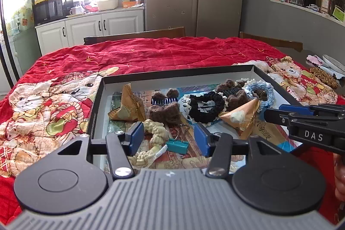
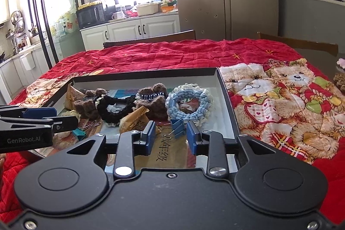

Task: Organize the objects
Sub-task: 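Open the right gripper to release the blue clip while the left gripper releases the teal clip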

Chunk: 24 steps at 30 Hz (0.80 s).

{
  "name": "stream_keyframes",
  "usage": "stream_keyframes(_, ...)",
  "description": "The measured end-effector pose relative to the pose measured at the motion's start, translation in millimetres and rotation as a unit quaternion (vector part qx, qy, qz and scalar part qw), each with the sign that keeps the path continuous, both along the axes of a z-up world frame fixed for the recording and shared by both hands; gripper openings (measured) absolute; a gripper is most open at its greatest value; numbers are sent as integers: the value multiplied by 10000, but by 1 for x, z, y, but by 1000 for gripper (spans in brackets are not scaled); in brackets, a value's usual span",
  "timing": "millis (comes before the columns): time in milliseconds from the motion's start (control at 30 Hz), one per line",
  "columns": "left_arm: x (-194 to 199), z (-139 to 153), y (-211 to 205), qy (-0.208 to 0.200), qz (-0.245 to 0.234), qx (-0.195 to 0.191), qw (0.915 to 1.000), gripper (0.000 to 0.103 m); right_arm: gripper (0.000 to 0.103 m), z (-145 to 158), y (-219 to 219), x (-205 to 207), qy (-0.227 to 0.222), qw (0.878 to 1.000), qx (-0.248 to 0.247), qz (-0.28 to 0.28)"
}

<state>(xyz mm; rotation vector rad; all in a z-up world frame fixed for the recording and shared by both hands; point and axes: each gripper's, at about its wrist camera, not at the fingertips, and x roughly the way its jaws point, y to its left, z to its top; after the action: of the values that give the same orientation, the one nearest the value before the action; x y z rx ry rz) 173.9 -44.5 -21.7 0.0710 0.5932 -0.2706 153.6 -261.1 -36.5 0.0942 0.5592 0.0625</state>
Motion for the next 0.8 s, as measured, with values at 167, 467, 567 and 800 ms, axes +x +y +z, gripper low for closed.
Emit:
stream_keyframes(167,-7,3,5,0,106,-3,9999,67,32,5,4,-8,-49,9999,-55,69)
stream_keyframes(467,-26,12,11,-101,316,96,9994,77,35,16,13,-26,-96,9996,-121,244)
stream_keyframes(567,-32,13,12,-80,364,123,9992,78,37,19,17,-34,-112,9994,-156,304)
stream_keyframes(800,-46,19,16,-61,484,149,9987,84,38,27,20,-51,-131,9990,-178,401)
